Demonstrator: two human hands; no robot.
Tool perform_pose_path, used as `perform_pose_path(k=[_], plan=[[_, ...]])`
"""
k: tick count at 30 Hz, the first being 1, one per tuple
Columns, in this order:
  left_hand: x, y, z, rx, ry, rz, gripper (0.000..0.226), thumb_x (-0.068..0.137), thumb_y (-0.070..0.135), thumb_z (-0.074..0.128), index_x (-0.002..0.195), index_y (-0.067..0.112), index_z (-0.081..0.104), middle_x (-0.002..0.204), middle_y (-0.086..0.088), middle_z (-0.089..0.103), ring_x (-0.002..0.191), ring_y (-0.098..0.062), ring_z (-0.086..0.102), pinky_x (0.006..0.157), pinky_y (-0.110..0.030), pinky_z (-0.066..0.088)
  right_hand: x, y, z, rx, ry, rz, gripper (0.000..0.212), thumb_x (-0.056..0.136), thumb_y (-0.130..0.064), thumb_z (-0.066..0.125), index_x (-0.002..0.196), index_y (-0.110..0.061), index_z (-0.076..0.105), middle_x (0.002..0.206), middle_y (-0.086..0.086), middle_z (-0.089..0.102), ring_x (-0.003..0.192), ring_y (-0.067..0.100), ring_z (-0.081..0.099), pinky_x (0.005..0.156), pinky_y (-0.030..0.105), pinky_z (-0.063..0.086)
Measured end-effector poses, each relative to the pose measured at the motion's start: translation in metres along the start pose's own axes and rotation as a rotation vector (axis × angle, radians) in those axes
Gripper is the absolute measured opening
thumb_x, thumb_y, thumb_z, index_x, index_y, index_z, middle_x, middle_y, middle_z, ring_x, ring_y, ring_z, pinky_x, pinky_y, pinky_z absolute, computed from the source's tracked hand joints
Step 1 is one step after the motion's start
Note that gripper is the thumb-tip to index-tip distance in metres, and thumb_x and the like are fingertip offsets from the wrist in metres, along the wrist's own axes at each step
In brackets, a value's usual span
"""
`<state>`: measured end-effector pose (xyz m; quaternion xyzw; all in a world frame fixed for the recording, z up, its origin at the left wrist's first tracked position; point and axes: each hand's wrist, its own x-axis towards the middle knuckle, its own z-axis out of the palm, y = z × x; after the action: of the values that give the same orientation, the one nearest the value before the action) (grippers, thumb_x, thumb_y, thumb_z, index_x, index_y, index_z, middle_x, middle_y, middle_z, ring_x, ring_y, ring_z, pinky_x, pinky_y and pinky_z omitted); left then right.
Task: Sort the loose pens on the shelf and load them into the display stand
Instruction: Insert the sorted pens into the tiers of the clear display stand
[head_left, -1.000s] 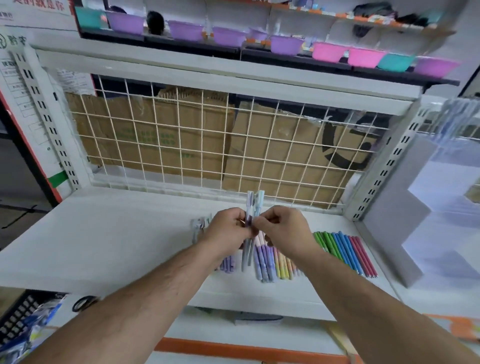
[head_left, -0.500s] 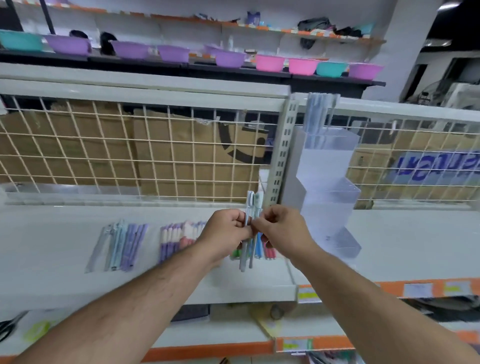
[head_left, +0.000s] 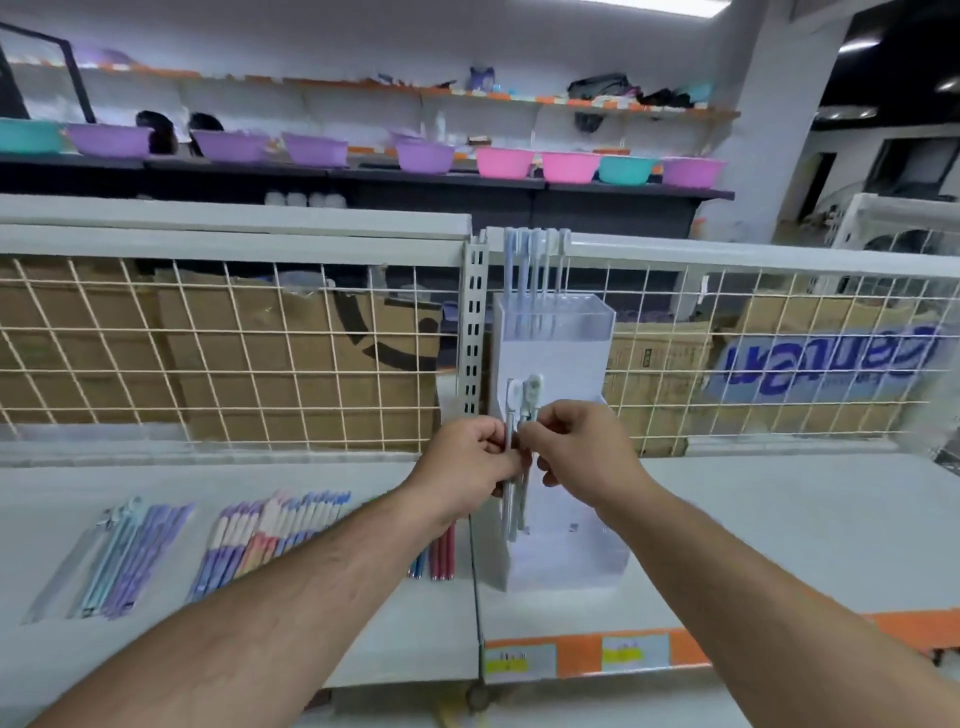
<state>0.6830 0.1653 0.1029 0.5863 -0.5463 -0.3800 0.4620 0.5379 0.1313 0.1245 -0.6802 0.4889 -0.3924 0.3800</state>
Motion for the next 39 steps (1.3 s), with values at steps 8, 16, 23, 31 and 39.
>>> perform_pose_path(k=[8, 16, 23, 31, 39], plan=[[0.071, 0.026, -0.003, 0.016, 0.029, 0.117, 0.011, 0.087, 0.004, 0.07, 0.079, 0.004, 0.063, 0.073, -0.017, 0.063, 0.064, -0.017, 0.061, 0.061, -0.03, 0.054, 0.063, -0.018, -0.02, 0.01, 0.078, -0.067, 0.015, 0.085, -0.012, 0.077, 0.084, -0.003, 0.065, 0.071, 0.009, 0.069, 0.055, 0.012, 0.064, 0.05, 0.026, 0.053], [0.112, 0.034, -0.001, -0.027, 0.039, 0.128, 0.006, 0.089, 0.011, 0.073, 0.091, 0.006, 0.07, 0.091, -0.019, 0.072, 0.071, -0.018, 0.067, 0.065, -0.028, 0.057, 0.117, -0.029, -0.047, -0.019, 0.143, -0.146, 0.014, 0.092, -0.013, 0.071, 0.083, -0.005, 0.065, 0.072, 0.005, 0.066, 0.055, 0.01, 0.064, 0.05, 0.025, 0.052], [0.135, 0.038, 0.006, -0.1, 0.096, 0.037, 0.009, 0.09, 0.007, 0.071, 0.091, 0.016, 0.071, 0.088, -0.007, 0.076, 0.074, -0.014, 0.066, 0.073, -0.035, 0.054, 0.173, -0.062, -0.079, -0.037, 0.161, -0.24, 0.013, 0.094, -0.017, 0.07, 0.087, -0.006, 0.067, 0.073, 0.006, 0.069, 0.056, 0.009, 0.065, 0.052, 0.022, 0.054], [0.138, 0.028, 0.015, -0.149, 0.108, -0.031, 0.01, 0.093, 0.006, 0.066, 0.095, 0.015, 0.07, 0.084, -0.002, 0.076, 0.077, -0.014, 0.068, 0.075, -0.038, 0.056, 0.206, -0.072, -0.076, 0.0, 0.224, -0.277, 0.014, 0.092, -0.019, 0.07, 0.081, -0.013, 0.067, 0.068, 0.005, 0.071, 0.057, 0.016, 0.065, 0.065, 0.046, 0.063], [0.135, 0.026, 0.015, -0.156, 0.124, -0.036, 0.006, 0.095, 0.009, 0.064, 0.097, 0.012, 0.069, 0.083, -0.003, 0.074, 0.076, -0.015, 0.067, 0.074, -0.037, 0.057, 0.217, -0.063, -0.062, -0.169, 0.211, -0.298, 0.014, 0.091, -0.027, 0.071, 0.08, -0.019, 0.067, 0.074, 0.002, 0.071, 0.072, 0.023, 0.071, 0.072, 0.047, 0.061]])
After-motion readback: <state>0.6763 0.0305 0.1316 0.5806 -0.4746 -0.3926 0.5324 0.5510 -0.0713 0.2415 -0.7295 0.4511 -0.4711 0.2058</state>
